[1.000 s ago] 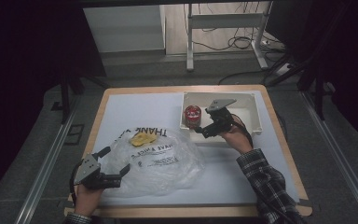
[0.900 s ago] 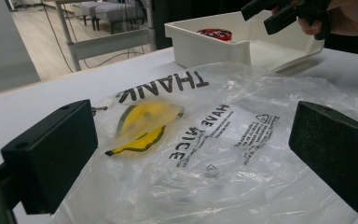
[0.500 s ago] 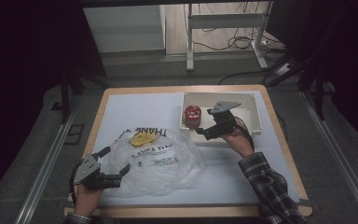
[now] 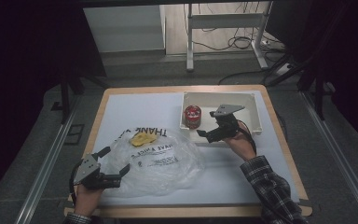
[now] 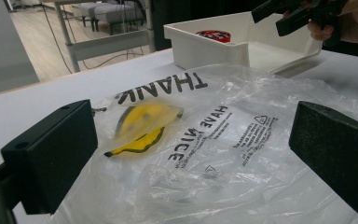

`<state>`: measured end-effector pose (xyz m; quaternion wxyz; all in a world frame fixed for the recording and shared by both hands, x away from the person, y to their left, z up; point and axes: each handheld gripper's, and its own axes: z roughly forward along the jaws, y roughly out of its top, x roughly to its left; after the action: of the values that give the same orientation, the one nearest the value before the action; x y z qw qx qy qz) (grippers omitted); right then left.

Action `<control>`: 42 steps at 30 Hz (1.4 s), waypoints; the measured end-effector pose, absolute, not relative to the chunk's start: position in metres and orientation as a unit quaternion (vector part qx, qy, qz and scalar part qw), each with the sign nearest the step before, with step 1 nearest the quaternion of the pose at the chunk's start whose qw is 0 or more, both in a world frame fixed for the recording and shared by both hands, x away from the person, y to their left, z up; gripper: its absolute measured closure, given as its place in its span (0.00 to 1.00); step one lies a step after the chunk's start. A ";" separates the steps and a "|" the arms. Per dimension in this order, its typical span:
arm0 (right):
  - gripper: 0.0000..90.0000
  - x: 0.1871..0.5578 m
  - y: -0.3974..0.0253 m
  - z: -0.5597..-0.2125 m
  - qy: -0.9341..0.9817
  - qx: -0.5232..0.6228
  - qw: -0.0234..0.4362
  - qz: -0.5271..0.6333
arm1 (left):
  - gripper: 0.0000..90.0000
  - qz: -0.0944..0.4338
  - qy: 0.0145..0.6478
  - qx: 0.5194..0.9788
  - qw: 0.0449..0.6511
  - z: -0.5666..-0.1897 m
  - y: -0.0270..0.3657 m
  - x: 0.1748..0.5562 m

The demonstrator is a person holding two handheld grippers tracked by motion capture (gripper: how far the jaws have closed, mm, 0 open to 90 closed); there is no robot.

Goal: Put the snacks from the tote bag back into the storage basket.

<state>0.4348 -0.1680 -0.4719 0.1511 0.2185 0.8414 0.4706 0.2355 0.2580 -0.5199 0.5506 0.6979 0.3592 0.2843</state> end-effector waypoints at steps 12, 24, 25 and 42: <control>0.03 0.425 -0.171 -0.473 0.841 0.219 0.151 0.472 | 0.01 0.284 0.359 0.697 0.552 -0.520 0.258 0.235; 0.03 0.414 -0.179 -0.469 0.832 0.222 0.157 0.484 | 0.01 0.284 0.358 0.697 0.553 -0.520 0.258 0.235; 0.03 0.414 -0.179 -0.469 0.832 0.222 0.157 0.484 | 0.01 0.284 0.358 0.697 0.553 -0.520 0.258 0.235; 0.03 0.396 -0.198 -0.470 0.824 0.231 0.171 0.489 | 0.01 0.283 0.358 0.696 0.554 -0.520 0.258 0.235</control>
<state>0.3962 -0.1981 -0.4696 0.1714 0.2314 0.8235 0.4887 0.2352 0.2581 -0.5198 0.5539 0.6964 0.3583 0.2825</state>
